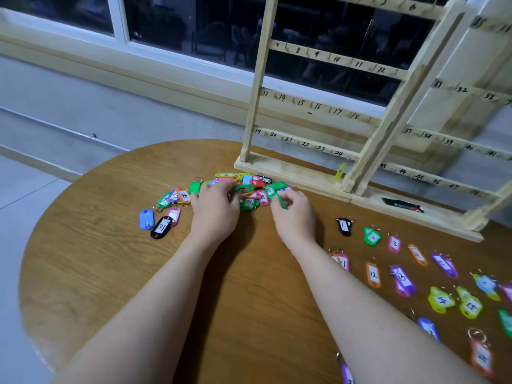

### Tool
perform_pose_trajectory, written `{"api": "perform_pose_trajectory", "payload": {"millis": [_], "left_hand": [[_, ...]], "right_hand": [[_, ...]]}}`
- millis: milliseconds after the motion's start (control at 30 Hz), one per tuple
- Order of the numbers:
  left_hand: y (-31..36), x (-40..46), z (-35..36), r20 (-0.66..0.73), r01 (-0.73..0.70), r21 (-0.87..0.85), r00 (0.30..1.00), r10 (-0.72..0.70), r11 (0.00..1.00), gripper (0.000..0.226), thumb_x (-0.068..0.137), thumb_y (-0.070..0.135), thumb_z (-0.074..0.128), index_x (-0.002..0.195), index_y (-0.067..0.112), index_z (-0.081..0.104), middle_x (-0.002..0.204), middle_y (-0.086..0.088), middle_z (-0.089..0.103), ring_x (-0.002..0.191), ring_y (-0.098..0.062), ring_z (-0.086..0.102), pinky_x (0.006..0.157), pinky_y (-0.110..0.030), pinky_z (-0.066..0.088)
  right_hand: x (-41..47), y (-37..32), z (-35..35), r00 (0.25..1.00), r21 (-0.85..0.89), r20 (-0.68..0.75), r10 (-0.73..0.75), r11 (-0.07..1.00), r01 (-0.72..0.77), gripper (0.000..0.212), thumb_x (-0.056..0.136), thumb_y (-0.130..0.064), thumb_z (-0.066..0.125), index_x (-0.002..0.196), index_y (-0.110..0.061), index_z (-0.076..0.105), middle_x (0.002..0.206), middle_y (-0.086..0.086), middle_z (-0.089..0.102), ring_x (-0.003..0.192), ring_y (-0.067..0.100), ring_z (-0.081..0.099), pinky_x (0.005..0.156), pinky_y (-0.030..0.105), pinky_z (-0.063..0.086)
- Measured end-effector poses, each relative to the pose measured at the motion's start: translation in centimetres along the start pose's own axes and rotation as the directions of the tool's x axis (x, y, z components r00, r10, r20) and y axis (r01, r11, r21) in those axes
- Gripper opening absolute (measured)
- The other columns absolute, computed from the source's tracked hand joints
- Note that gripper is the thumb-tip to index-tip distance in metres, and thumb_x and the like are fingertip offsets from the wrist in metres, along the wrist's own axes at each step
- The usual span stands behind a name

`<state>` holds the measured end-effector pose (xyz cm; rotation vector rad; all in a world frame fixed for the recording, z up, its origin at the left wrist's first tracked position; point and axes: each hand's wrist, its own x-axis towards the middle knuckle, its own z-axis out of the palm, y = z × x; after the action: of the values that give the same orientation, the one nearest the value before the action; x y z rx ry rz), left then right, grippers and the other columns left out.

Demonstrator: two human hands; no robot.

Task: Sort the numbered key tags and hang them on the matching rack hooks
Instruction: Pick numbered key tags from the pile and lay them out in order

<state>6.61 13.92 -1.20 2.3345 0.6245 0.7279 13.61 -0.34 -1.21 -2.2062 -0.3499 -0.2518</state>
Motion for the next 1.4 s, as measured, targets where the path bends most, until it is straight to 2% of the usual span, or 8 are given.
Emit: {"api": "perform_pose_trajectory", "payload": {"millis": [233,333,433,600,767,1033,1267,1400], "left_hand": [[0.2,-0.4,-0.6,0.107,-0.057,0.010,0.993,0.055,0.998,0.023,0.104,0.029,0.048,0.107,0.016,0.067,0.106,-0.006,0.065,0.112,-0.031,0.044,0.086,-0.036,0.020],[0.9,-1.2,-1.1,0.165,-0.147,-0.011,0.975,0.147,0.989,0.024,0.104,0.026,0.049,0.116,0.023,0.070,0.104,0.001,0.063,0.113,-0.027,0.045,0.087,-0.034,0.020],[1.4,-2.4,-1.6,0.270,-0.134,-0.198,0.945,0.186,0.971,0.025,0.102,0.029,0.053,0.121,0.036,0.068,0.088,0.007,0.062,0.088,-0.022,0.054,0.100,-0.047,0.036],[3.8,-5.2,-1.9,0.362,-0.062,-0.392,0.907,0.216,0.918,0.014,0.084,0.044,0.061,0.091,0.033,0.054,0.081,0.007,0.075,0.075,-0.015,0.071,0.090,-0.055,0.049],[10.3,-7.0,-3.0,0.318,-0.262,-0.287,0.882,0.349,0.922,0.010,0.088,0.032,0.067,0.082,0.031,0.059,0.074,0.016,0.074,0.086,-0.007,0.069,0.096,-0.049,0.049],[19.1,-13.2,-2.9,0.422,-0.488,-0.264,0.717,0.554,0.832,0.003,0.086,0.028,0.067,0.083,0.027,0.065,0.075,0.013,0.069,0.081,-0.011,0.065,0.096,-0.049,0.048],[22.9,-16.5,-0.9,0.550,-0.610,-0.138,0.608,0.573,0.780,0.009,0.094,0.027,0.060,0.088,0.034,0.060,0.075,0.017,0.067,0.086,-0.013,0.058,0.100,-0.040,0.036],[23.7,-17.3,0.5,0.596,-0.582,-0.183,0.576,0.560,0.793,0.007,0.092,0.031,0.062,0.086,0.036,0.063,0.072,0.020,0.064,0.081,-0.013,0.061,0.098,-0.044,0.045]], "right_hand": [[0.9,-0.5,-0.2,0.985,-0.007,0.098,0.144,0.990,-0.144,0.017,0.092,-0.030,0.061,0.079,-0.020,0.065,0.075,-0.008,0.061,0.070,0.018,0.056,0.061,0.025,0.038],[1.3,-1.2,-2.1,0.960,0.178,0.220,0.172,0.961,-0.213,0.018,0.090,-0.023,0.065,0.073,-0.021,0.065,0.079,-0.005,0.065,0.075,0.018,0.057,0.063,0.026,0.040],[1.0,-1.4,-5.5,0.945,0.253,0.290,0.154,0.940,-0.231,0.022,0.091,-0.016,0.066,0.070,-0.020,0.065,0.068,-0.003,0.056,0.065,0.016,0.047,0.059,0.027,0.037],[-0.3,0.2,-13.4,0.962,0.277,0.228,0.150,0.937,-0.212,0.017,0.094,-0.017,0.064,0.077,-0.021,0.064,0.061,-0.004,0.052,0.057,0.015,0.050,0.053,0.026,0.036],[-3.0,3.3,-22.2,0.971,0.249,0.118,0.207,0.941,-0.231,0.028,0.095,-0.022,0.061,0.067,-0.018,0.059,0.061,0.000,0.050,0.055,0.016,0.047,0.050,0.029,0.032],[-9.2,8.0,-31.8,0.958,0.293,-0.032,0.285,0.919,-0.263,0.027,0.101,-0.020,0.056,0.075,-0.024,0.062,0.063,-0.001,0.048,0.051,0.012,0.044,0.038,0.018,0.031],[-13.5,11.6,-35.9,0.955,0.163,-0.084,0.285,0.949,-0.269,0.026,0.095,-0.021,0.063,0.071,-0.015,0.070,0.060,-0.002,0.052,0.056,0.014,0.049,0.053,0.024,0.038],[-14.4,12.9,-37.0,0.950,0.097,-0.091,0.299,0.952,-0.290,0.023,0.093,-0.016,0.061,0.073,-0.010,0.070,0.057,0.001,0.055,0.058,0.017,0.048,0.057,0.027,0.038]]}}
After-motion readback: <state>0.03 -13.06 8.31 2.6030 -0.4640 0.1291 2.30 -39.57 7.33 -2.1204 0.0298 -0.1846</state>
